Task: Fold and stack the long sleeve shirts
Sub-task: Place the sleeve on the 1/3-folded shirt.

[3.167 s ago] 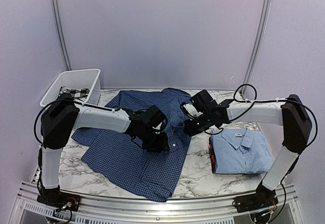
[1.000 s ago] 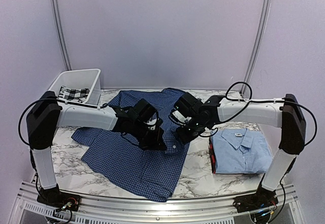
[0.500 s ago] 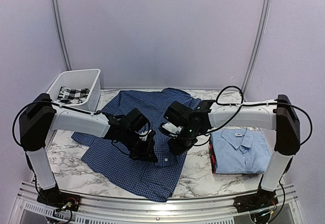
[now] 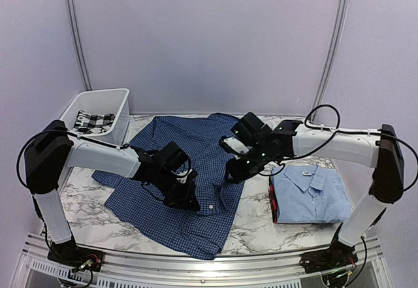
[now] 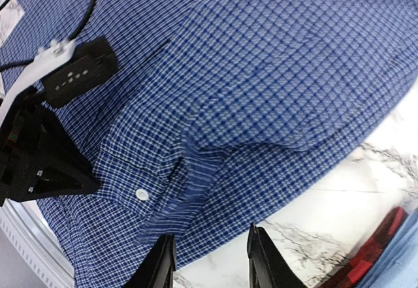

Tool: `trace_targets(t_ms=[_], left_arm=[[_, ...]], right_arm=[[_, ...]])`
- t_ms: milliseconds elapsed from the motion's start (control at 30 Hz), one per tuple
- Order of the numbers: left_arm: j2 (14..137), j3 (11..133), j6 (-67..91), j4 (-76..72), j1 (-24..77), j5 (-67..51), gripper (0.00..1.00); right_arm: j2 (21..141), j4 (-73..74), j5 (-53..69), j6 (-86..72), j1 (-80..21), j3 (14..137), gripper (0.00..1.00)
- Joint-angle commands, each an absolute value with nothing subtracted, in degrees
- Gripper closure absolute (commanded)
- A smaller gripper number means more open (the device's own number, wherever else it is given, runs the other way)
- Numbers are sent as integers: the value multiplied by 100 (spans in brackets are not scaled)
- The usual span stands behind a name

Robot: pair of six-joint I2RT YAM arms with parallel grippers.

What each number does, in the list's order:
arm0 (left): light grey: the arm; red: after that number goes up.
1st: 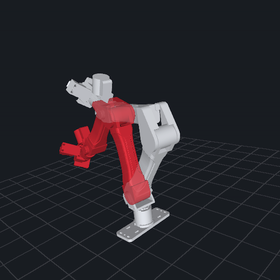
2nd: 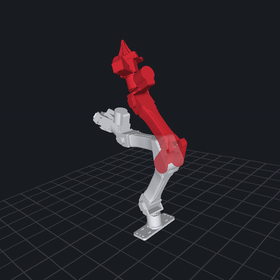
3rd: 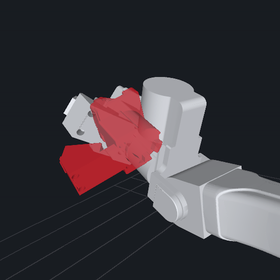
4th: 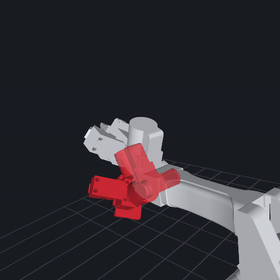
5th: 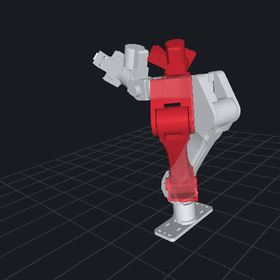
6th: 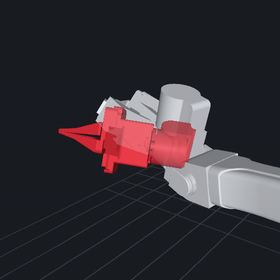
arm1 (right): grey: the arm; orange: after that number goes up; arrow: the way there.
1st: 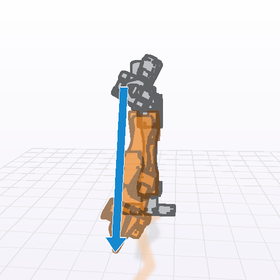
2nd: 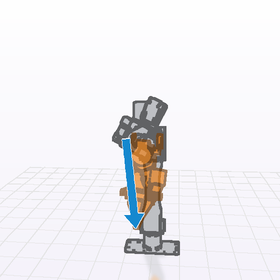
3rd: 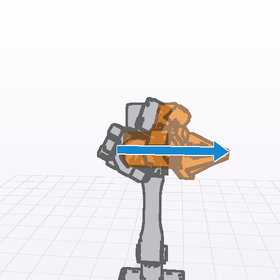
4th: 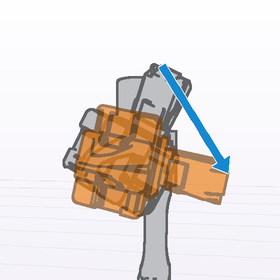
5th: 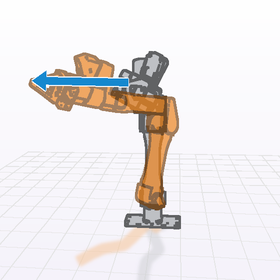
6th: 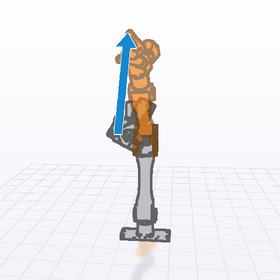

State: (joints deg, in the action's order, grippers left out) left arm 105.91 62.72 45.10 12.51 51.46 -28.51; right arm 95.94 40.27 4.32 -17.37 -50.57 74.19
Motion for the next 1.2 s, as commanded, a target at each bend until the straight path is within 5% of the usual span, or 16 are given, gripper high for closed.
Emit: trace_targets(t_ms=[0, 133, 333, 1167], left_arm=[[10446, 6205, 4381, 1353, 5109, -2906, 88], [10416, 6206, 4385, 1379, 5097, -2807, 88], [10372, 6205, 4403, 1389, 5072, -2811, 85], [10406, 6172, 4295, 1467, 4966, -3017, 93]], right_arm=[[9180, 3321, 326, -1999, -4738, 7038, 66], [9457, 3269, 434, -1964, -4734, 6921, 76], [9735, 2849, 653, -2009, -4939, 6775, 77], [10314, 2701, 941, -2357, -5502, 6445, 58]])
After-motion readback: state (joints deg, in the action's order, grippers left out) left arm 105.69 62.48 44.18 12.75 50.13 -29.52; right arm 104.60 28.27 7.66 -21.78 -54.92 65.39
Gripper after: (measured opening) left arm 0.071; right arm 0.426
